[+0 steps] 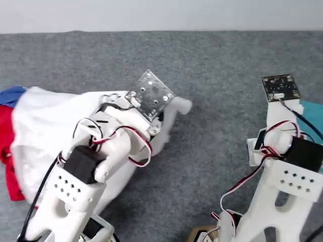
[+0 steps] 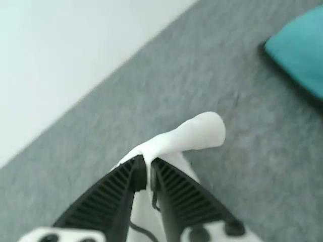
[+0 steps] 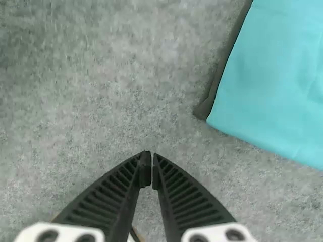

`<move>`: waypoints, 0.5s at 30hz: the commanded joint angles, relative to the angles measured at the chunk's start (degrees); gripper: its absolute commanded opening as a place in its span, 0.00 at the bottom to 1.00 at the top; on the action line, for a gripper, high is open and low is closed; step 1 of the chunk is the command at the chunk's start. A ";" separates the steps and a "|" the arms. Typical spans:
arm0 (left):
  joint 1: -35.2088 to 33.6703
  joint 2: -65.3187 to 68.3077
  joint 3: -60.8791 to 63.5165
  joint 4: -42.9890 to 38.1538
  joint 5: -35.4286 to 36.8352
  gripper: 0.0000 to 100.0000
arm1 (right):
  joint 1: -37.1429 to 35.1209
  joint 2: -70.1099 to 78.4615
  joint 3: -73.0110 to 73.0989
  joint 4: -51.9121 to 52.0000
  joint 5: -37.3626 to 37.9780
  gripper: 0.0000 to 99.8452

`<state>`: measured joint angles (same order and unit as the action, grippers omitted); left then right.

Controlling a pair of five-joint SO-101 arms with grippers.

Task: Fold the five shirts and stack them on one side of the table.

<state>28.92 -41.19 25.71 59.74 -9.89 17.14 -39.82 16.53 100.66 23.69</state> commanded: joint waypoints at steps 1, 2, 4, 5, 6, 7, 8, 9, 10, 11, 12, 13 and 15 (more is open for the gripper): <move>0.79 3.78 -4.35 -5.27 0.44 0.00 | -0.40 -1.54 1.49 2.24 -0.44 0.01; 0.70 5.63 -5.32 -5.98 0.44 0.00 | -0.40 -1.54 2.11 2.24 -0.44 0.01; -0.53 9.32 -7.60 -7.21 0.44 0.00 | -0.40 -1.80 2.55 2.24 -0.44 0.01; -1.23 11.16 -8.84 -7.82 0.44 0.00 | -0.40 -2.33 2.55 2.24 -0.44 0.01; -2.11 13.01 -10.24 -8.62 0.44 0.00 | -0.40 -2.95 2.55 2.24 -0.44 0.01; -3.34 14.86 -11.65 -9.32 0.53 0.00 | -0.48 -3.65 2.64 2.24 -0.44 0.01; -4.48 16.62 -13.41 -10.11 0.53 0.00 | -0.48 -4.26 2.64 2.24 -0.44 0.01; -5.54 18.37 -15.08 -10.64 0.53 0.00 | -0.40 -4.79 2.73 2.24 -0.44 0.01; -6.33 20.04 -17.10 -10.73 0.53 0.00 | -0.40 -5.32 2.73 2.24 -0.44 0.01; -6.86 21.45 -18.86 -10.46 0.53 0.00 | -0.40 -5.67 2.90 2.24 -0.44 0.01; -6.95 22.68 -20.35 -9.58 0.53 0.01 | -0.40 -6.02 3.34 2.24 -0.35 0.01; -6.95 23.65 -21.85 -8.26 0.53 0.01 | -0.40 -6.29 3.96 2.24 -0.35 0.01; -6.77 24.00 -24.66 -4.40 0.53 0.03 | -0.40 -6.99 5.27 2.24 -0.35 0.01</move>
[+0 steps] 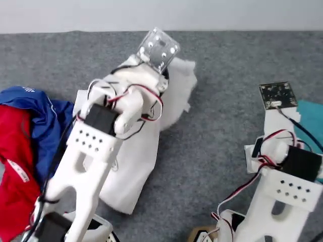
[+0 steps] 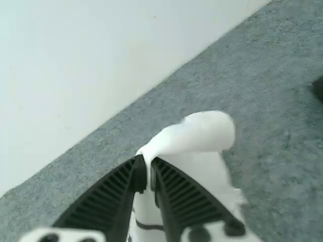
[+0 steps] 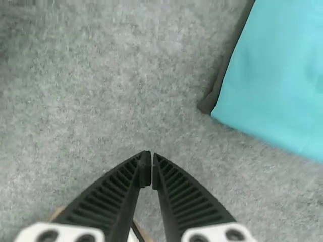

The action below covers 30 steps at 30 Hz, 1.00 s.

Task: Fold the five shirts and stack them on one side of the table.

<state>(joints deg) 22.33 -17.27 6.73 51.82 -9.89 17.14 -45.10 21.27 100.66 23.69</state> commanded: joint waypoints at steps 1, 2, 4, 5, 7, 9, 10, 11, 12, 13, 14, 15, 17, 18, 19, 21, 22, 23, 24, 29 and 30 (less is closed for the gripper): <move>0.09 0.09 -6.81 5.89 0.53 0.05 | -0.40 -2.15 1.14 2.24 -0.35 0.01; 0.44 0.09 -7.96 8.53 0.53 0.08 | -0.40 -2.68 1.58 2.24 -0.35 0.01; 0.79 0.09 -10.42 14.51 0.53 0.12 | -0.40 -3.74 2.55 2.24 -0.35 0.01; 0.88 0.09 -11.38 17.32 0.53 0.13 | -0.40 -4.18 2.99 2.24 -0.35 0.01; 0.88 0.09 -12.62 21.54 0.53 0.13 | -0.40 -4.88 3.87 2.24 -0.26 0.01; 0.53 0.09 -12.97 24.53 0.53 0.13 | -0.40 -5.32 4.75 2.24 -0.26 0.01; 0.35 0.00 -13.14 25.93 0.53 0.13 | -0.40 -5.58 5.10 2.24 -0.26 0.01; -0.09 0.00 -13.23 27.60 0.26 0.13 | -0.40 -5.76 5.36 2.24 -0.26 0.01; -0.26 0.00 -13.58 29.63 0.18 0.13 | -0.40 -6.02 5.45 2.24 -0.35 0.01; -0.35 0.00 -14.02 32.18 0.09 0.13 | -0.40 -6.20 5.45 2.24 -0.35 0.01; -0.26 0.00 -14.37 35.08 0.09 0.13 | -0.40 -6.29 5.45 2.24 -0.35 0.01; -0.18 0.00 -14.55 38.24 0.09 0.13 | -0.40 -6.46 5.45 2.24 -0.35 0.01; 0.53 0.00 -14.73 44.04 -0.09 0.13 | -0.40 -6.90 5.45 2.24 -0.35 0.01; 0.79 0.00 -14.64 46.68 -0.70 0.13 | -0.40 -7.08 5.45 2.24 -0.35 0.01; 1.14 0.00 -14.37 48.79 -1.58 0.13 | -0.40 -7.25 5.45 2.24 -0.35 0.01; 0.97 -0.62 -12.18 48.88 -2.02 0.13 | -0.40 -7.34 5.45 2.24 -0.35 0.01; 0.88 -1.67 -10.59 48.88 -2.37 0.13 | -0.40 -7.34 5.45 2.24 -0.35 0.01; 1.05 -2.90 -8.84 48.79 -2.37 0.13 | -0.40 -7.34 5.45 2.24 -0.35 0.01; 1.32 -4.04 -6.73 48.79 -2.46 0.13 | -0.40 -7.34 5.45 2.24 -0.35 0.01; 5.63 -9.76 9.10 48.79 -3.08 0.14 | -0.40 -7.34 5.45 2.24 -0.35 0.01; 5.89 -10.37 12.53 48.70 -3.08 0.14 | -0.40 -7.34 5.45 2.24 -0.35 0.01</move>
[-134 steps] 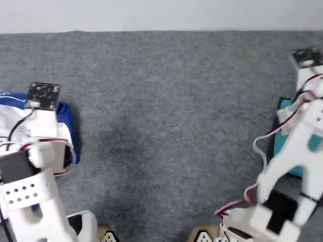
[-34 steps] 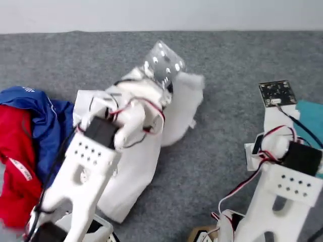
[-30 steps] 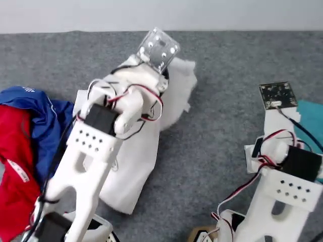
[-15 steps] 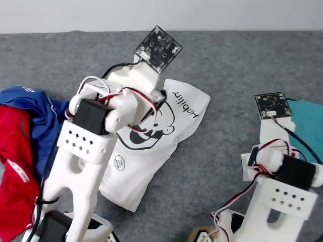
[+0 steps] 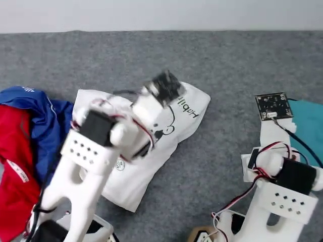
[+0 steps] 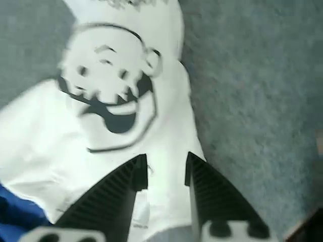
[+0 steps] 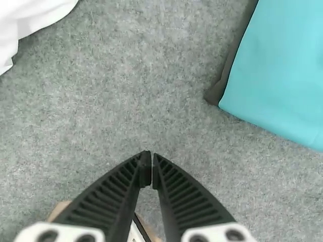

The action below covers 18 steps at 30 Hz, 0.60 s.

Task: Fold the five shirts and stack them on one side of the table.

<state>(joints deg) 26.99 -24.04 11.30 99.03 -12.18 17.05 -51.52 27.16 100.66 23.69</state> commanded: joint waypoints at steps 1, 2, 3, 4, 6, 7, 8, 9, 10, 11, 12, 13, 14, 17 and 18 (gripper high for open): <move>1.32 -4.31 11.21 1.41 -0.79 0.14 | -0.31 -0.92 -0.44 2.24 -0.35 0.01; 1.14 -4.66 14.02 1.23 -0.70 0.14 | -0.31 -0.92 -0.44 2.24 -0.35 0.01; 0.88 -4.66 16.40 0.88 -0.62 0.14 | -0.31 -0.92 -0.44 2.24 -0.35 0.01; 0.88 -4.66 18.77 0.18 -0.53 0.14 | -0.31 -0.92 -0.44 2.24 -0.35 0.01; 0.79 -4.66 23.69 -0.97 -0.53 0.13 | -0.31 -0.92 -0.44 2.24 -0.35 0.01; 0.79 -4.66 25.98 -2.20 -0.53 0.13 | -0.31 -0.92 -0.44 2.24 -0.35 0.01; 0.79 -4.66 28.09 -3.60 -0.53 0.13 | -0.31 -0.92 -0.44 2.24 -0.35 0.01; 0.09 -4.66 28.88 -5.19 -0.44 0.13 | -0.31 -0.92 -0.44 2.24 -0.35 0.01; -1.32 -4.84 29.41 -6.15 0.09 0.13 | -0.31 -0.92 -0.44 2.24 -0.35 0.01; -2.37 -4.57 29.49 -6.77 0.53 0.13 | -0.31 -0.92 -0.44 2.24 -0.35 0.01; -3.34 -4.57 29.85 -7.38 0.70 0.14 | -0.31 -0.92 -0.44 2.24 -0.35 0.01; -3.78 -4.57 30.64 -8.35 0.53 0.14 | -0.31 -0.92 -0.44 2.24 -0.35 0.01; -4.13 -4.57 31.34 -9.32 0.53 0.14 | -0.31 -0.92 -0.44 2.24 -0.35 0.01; -4.40 -4.57 34.33 -12.75 0.53 0.14 | -0.31 -0.92 -0.44 2.24 -0.35 0.01; -4.31 -4.57 35.30 -13.89 0.70 0.15 | -0.31 -0.92 -0.44 2.24 -0.35 0.01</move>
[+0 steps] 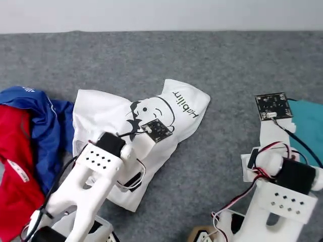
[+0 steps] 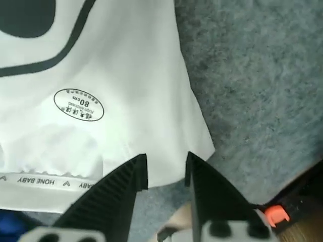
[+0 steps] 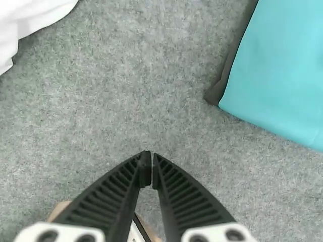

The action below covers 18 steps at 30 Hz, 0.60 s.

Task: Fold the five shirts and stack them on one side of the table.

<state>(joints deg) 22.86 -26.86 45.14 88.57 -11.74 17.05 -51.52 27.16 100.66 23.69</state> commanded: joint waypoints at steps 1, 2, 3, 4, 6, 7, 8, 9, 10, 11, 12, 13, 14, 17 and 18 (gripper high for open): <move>-0.09 -1.76 2.59 -4.57 0.26 0.16 | -0.31 -0.92 -0.44 2.24 -0.35 0.01; 0.00 -1.76 3.56 -5.89 0.26 0.17 | -0.31 -0.92 -0.44 2.24 -0.35 0.01; 0.00 -1.76 4.70 -7.21 0.26 0.18 | -0.31 -0.92 -0.44 2.24 -0.35 0.01; 0.00 -1.76 5.85 -8.62 0.26 0.18 | -0.31 -0.92 -0.44 2.24 -0.35 0.01; -0.09 -1.76 8.04 -11.34 0.26 0.18 | -0.31 -0.92 -0.44 2.24 -0.35 0.01; -0.09 -1.76 9.01 -12.66 0.26 0.18 | -0.31 -0.92 -0.44 2.24 -0.35 0.01; -0.09 -1.76 10.24 -13.89 0.26 0.18 | -0.31 -0.92 -0.44 2.24 -0.35 0.01; 0.00 -1.76 11.56 -15.38 0.26 0.18 | -0.31 -0.92 -0.44 2.24 -0.35 0.01; 0.00 -1.76 13.05 -17.05 0.26 0.18 | -0.31 -0.92 -0.44 2.24 -0.35 0.01; 0.00 -1.76 14.73 -18.81 0.26 0.18 | -0.31 -0.92 -0.44 2.24 -0.35 0.01; -0.26 -1.76 16.22 -20.75 0.26 0.18 | -0.31 -0.92 -0.44 2.24 -0.35 0.01; -0.35 -1.76 17.63 -22.86 0.26 0.18 | -0.31 -0.92 -0.44 2.24 -0.35 0.01; -0.35 -1.76 18.77 -24.53 0.26 0.18 | -0.31 -0.92 -0.44 2.24 -0.35 0.01; -0.35 -1.76 19.82 -26.11 0.26 0.17 | -0.31 -0.92 -0.44 2.24 -0.35 0.01; -0.35 -1.76 19.91 -26.20 0.09 0.16 | -0.31 -0.92 -0.44 2.24 -0.35 0.01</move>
<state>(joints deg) 22.68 -27.03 64.84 64.13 -11.82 17.05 -51.52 27.16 100.66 23.69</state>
